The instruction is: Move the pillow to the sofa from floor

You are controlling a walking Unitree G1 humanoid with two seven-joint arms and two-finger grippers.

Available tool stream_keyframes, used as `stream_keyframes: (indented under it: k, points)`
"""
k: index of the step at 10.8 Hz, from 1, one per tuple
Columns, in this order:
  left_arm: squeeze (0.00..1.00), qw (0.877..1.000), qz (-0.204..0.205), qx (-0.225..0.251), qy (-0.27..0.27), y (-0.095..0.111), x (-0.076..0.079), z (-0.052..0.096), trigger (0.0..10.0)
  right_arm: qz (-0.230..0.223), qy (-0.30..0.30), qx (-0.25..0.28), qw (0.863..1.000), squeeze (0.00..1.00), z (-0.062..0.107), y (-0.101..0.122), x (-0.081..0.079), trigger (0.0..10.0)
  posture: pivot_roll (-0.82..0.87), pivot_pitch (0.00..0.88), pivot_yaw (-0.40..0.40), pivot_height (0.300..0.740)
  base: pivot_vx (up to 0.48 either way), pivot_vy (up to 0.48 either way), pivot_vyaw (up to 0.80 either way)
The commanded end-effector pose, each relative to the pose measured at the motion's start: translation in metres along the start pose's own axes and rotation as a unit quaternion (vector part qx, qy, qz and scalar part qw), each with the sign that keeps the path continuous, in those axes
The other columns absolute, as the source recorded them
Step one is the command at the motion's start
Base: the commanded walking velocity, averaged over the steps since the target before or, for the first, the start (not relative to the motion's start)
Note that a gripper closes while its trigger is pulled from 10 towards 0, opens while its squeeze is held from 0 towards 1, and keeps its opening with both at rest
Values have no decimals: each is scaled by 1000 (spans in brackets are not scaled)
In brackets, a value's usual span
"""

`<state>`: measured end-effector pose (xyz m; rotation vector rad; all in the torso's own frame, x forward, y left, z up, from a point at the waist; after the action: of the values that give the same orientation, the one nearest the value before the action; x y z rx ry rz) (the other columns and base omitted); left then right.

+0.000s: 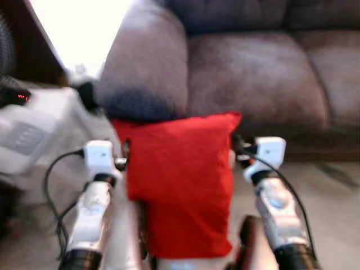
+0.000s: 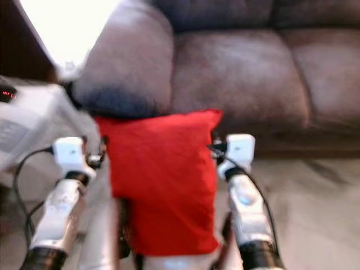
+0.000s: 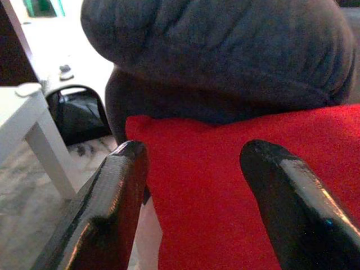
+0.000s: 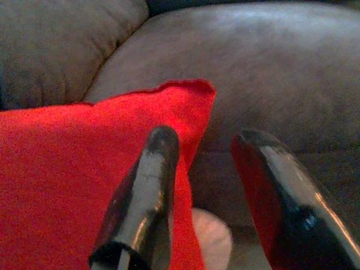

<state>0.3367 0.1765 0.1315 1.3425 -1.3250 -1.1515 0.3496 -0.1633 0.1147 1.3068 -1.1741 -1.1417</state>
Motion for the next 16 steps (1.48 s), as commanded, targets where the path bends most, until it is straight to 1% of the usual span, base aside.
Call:
stream_keyframes:
  k: [1, 4, 7, 10, 11, 12, 13, 14, 15, 16]
  points:
    - [0, 1000, -10, -8, 9, -3, -8, 4, 10000, -6, 7, -7, 1000, 0, 1, -4, -6, 10000, 93, 185, 20, 485, 0, 0, 0]
    - [0, 1000, -10, -7, 8, -2, -7, 3, 10000, -5, 7, -11, 1000, 0, 2, -5, -6, 10000, 93, 185, 20, 485, 0, 0, 0]
    - [0, 1000, -11, -5, 8, -1, -7, 2, 10000, -11, 17, -10, 1000, 0, -1, -5, -11, 10000, 94, 186, 19, 485, 0, 0, 0]
    - [0, 1000, -10, 0, 6, 1, -5, -1, 10000, -8, 22, 0, 1000, 0, -13, 3, -14, 10000, 95, 186, 20, 485, 0, 0, 0]
    - [0, 1000, -10, 4, 4, 4, -3, -3, 10000, -26, 17, -7, 999, 0, -27, 6, -13, 10000, 102, 193, 22, 485, 0, 0, 0]
    - [0, 1000, -10, 5, 3, 5, -3, -3, 10000, -40, 16, -18, 999, 0, -33, 5, -14, 10000, 110, 198, 21, 485, 0, 0, 0]
    - [0, 1000, -11, 7, 4, 7, -4, -2, 10000, -43, 16, -25, 999, 0, -38, 4, -15, 10000, 114, 200, 20, 485, 0, 0, 0]
    - [0, 1000, -12, 8, 5, 8, -5, 0, 10000, -62, 18, -31, 997, 0, -42, 3, -16, 10000, 123, 205, 20, 485, 0, 0, 0]
    - [0, 1000, -12, 10, 7, 10, -7, 1, 10000, -91, 21, -34, 995, 0, -46, 4, -17, 10000, 130, 209, 20, 485, 0, 0, 0]
    - [0, 1000, -12, 15, 8, 14, -8, 1, 10000, -134, 24, -39, 990, 0, -51, 5, -17, 10000, 140, 217, 21, 485, 0, 0, 0]
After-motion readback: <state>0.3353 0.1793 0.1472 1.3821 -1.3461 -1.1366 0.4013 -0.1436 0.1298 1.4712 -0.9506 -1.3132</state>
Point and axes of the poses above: a point about 5 cm out from each wrist's last joint towards the gripper, its own z axis pointing back from the gripper into the wrist, its own y axis along the axis of the wrist's last joint, x = y × z, the point moved 3 cm from there along -z, pointing out of the wrist towards the gripper, and after that the axes turned 1 degree about -z, right-handed, at the moved point
